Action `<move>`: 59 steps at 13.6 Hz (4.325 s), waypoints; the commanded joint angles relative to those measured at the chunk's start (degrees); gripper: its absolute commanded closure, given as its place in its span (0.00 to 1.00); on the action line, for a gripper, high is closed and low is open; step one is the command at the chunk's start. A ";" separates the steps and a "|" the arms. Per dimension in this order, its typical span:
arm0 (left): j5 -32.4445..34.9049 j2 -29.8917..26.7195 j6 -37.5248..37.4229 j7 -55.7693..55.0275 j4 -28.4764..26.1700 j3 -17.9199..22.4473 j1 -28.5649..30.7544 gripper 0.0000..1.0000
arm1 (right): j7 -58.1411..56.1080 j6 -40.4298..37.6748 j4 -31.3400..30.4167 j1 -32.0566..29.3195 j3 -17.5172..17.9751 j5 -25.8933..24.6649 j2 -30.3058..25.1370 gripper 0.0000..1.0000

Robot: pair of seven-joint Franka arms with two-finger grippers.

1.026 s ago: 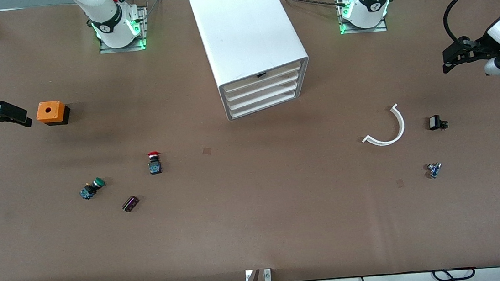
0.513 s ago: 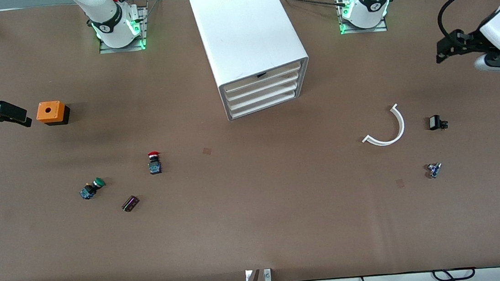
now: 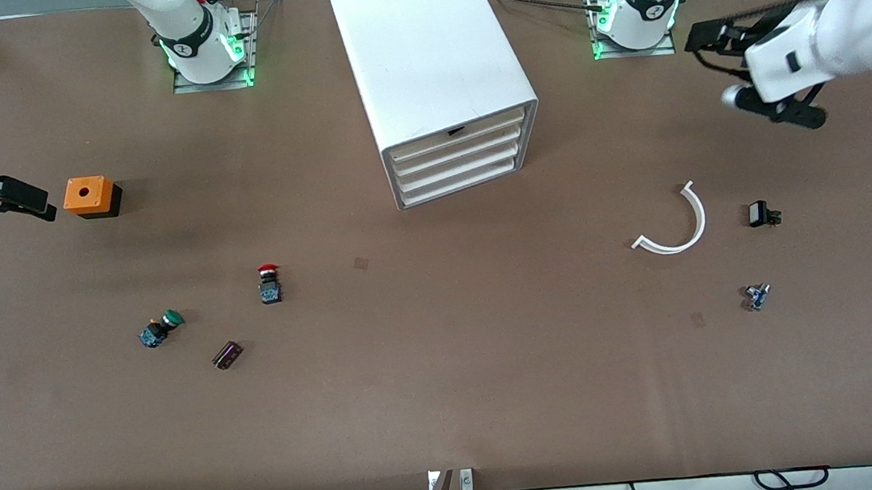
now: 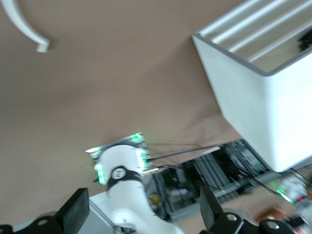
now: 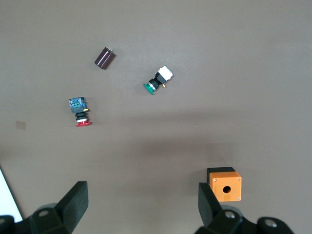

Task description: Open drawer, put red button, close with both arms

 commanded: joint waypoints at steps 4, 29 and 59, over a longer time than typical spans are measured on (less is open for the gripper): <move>-22.42 4.89 25.21 8.84 -14.69 -2.14 -0.50 0.00 | 0.23 1.01 1.44 3.99 0.52 -0.40 7.25 0.00; -59.56 25.81 35.21 55.95 -30.37 -12.09 -0.68 0.61 | 0.49 20.43 5.22 18.50 0.35 4.88 41.02 0.08; -25.67 28.72 25.36 25.12 4.16 -8.67 10.75 0.00 | 11.46 20.43 29.48 43.02 5.80 5.22 38.46 1.00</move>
